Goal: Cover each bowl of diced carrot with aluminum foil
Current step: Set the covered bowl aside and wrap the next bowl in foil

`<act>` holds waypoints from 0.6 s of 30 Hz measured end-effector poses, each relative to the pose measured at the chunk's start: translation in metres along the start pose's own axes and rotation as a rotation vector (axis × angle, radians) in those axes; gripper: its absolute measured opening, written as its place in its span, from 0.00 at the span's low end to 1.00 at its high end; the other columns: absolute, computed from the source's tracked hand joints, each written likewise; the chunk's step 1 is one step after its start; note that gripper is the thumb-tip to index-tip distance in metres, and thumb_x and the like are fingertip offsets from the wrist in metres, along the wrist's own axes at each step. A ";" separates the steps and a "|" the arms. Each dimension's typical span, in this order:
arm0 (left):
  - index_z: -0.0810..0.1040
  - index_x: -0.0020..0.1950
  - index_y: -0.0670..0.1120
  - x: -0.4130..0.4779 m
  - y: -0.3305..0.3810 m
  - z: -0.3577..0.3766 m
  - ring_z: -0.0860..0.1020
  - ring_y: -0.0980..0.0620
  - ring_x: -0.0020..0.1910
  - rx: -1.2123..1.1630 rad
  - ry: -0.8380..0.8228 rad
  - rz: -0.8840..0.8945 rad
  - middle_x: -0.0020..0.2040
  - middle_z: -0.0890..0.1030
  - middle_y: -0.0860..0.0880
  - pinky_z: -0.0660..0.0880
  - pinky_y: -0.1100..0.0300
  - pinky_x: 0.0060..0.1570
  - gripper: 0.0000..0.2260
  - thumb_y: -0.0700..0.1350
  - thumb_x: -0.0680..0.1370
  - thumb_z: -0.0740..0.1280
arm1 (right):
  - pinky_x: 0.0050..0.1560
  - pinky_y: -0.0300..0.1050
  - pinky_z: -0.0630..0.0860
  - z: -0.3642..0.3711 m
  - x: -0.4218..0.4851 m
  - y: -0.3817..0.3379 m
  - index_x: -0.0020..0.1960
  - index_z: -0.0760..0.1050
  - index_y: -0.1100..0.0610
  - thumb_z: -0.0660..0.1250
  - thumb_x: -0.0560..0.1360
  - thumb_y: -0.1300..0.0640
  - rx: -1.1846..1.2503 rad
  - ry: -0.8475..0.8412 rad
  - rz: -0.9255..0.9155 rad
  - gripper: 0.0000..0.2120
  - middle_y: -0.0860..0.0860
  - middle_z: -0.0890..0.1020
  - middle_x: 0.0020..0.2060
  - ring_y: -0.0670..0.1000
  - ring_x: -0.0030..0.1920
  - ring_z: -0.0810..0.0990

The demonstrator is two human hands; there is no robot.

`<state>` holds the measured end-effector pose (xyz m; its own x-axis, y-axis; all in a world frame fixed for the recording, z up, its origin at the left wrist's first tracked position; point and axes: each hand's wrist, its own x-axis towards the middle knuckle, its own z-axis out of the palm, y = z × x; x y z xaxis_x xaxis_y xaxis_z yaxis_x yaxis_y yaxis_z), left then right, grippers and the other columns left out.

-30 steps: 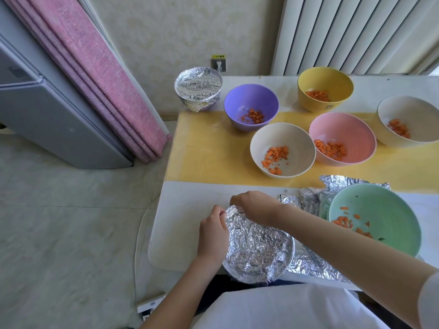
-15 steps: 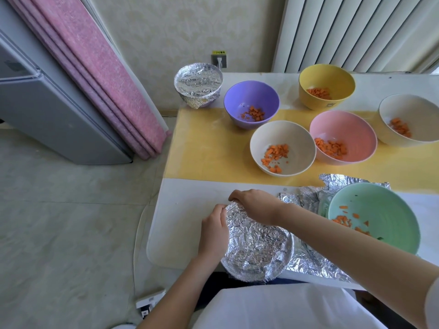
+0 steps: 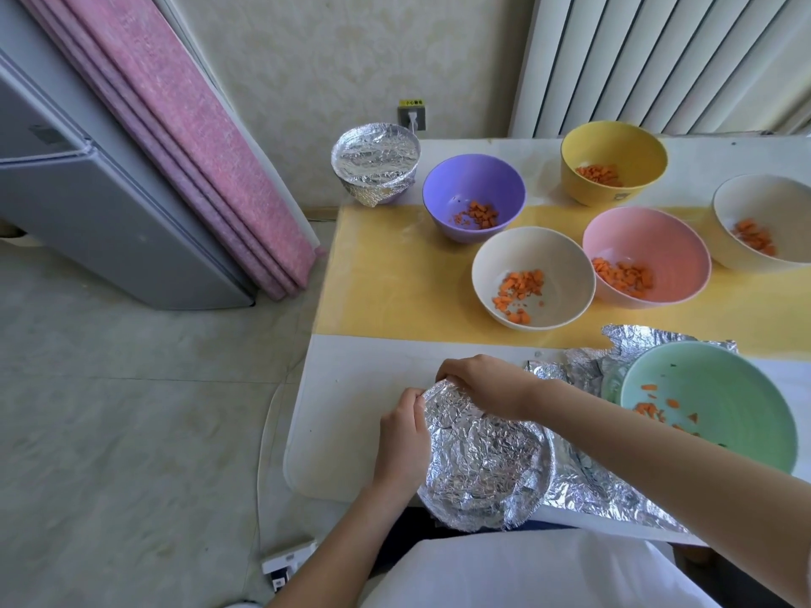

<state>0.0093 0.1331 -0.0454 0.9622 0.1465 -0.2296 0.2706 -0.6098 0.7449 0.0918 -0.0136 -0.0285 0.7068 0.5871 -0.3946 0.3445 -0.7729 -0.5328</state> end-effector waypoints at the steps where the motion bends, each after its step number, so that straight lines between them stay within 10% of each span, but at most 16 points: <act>1: 0.72 0.46 0.44 0.000 -0.002 -0.001 0.62 0.54 0.26 -0.006 -0.004 -0.010 0.27 0.65 0.52 0.56 0.59 0.28 0.09 0.40 0.82 0.54 | 0.46 0.47 0.72 0.000 -0.001 0.002 0.61 0.72 0.55 0.55 0.80 0.62 0.002 0.016 0.018 0.12 0.53 0.81 0.47 0.53 0.46 0.77; 18: 0.73 0.61 0.45 -0.009 -0.015 -0.017 0.75 0.51 0.40 -0.142 0.140 -0.106 0.48 0.80 0.46 0.67 0.67 0.37 0.13 0.38 0.81 0.53 | 0.43 0.40 0.65 -0.006 -0.010 0.006 0.64 0.72 0.56 0.52 0.82 0.56 0.134 0.163 0.101 0.15 0.54 0.81 0.50 0.51 0.45 0.76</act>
<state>-0.0029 0.1539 -0.0433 0.9205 0.3163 -0.2294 0.3622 -0.4708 0.8044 0.0904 -0.0252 -0.0236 0.8278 0.4532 -0.3307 0.1895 -0.7807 -0.5954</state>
